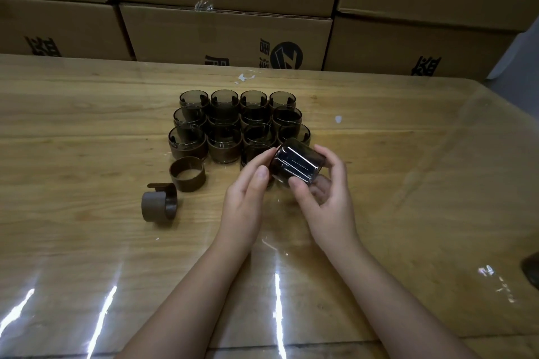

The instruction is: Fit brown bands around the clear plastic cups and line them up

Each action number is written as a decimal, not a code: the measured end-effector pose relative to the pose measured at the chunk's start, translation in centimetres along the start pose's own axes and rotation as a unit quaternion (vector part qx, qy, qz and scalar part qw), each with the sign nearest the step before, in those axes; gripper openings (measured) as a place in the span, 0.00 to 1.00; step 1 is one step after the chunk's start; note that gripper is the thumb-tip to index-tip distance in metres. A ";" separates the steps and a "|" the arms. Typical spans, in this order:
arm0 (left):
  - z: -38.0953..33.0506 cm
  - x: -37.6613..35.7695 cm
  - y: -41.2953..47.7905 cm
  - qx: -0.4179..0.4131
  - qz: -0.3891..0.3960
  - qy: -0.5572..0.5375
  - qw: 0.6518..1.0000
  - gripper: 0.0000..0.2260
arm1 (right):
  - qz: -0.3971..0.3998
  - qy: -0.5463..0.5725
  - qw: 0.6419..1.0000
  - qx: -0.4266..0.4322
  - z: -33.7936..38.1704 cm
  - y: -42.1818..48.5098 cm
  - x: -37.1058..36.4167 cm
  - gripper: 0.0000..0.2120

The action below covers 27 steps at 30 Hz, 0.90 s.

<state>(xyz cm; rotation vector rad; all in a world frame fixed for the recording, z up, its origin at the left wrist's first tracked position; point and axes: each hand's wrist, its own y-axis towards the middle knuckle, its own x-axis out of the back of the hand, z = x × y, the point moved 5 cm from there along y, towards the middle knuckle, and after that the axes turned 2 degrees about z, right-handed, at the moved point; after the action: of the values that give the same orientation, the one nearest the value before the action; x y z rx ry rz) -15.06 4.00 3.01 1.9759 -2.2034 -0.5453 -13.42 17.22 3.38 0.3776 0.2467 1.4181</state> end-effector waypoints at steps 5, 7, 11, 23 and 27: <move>-0.6 -0.3 -0.3 -0.024 0.024 0.043 0.999 0.19 | 0.075 0.003 0.996 -0.037 -0.4 -0.3 -1.3 0.21; -1.1 -0.3 -0.5 -0.044 0.022 0.071 0.996 0.19 | 0.101 -0.045 0.993 -0.042 -0.6 -0.4 -1.5 0.20; -2.2 -0.6 -0.4 -0.097 0.023 0.119 0.988 0.11 | 0.124 -0.095 0.987 -0.021 -0.5 -0.9 -1.5 0.17; -0.5 0.9 0.6 0.058 -0.063 -0.089 0.992 0.10 | 0.123 -0.353 0.888 0.268 2.5 -1.4 -2.5 0.24; -1.4 0.8 0.8 0.046 -0.027 -0.082 0.995 0.09 | 0.093 -0.347 0.876 0.320 3.0 -1.7 -2.5 0.21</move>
<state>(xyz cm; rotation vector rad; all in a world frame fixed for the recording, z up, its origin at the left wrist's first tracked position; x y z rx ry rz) -15.43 3.04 4.42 2.1130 -2.3158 -0.6453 -11.06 14.28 5.35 1.4583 0.0793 1.2644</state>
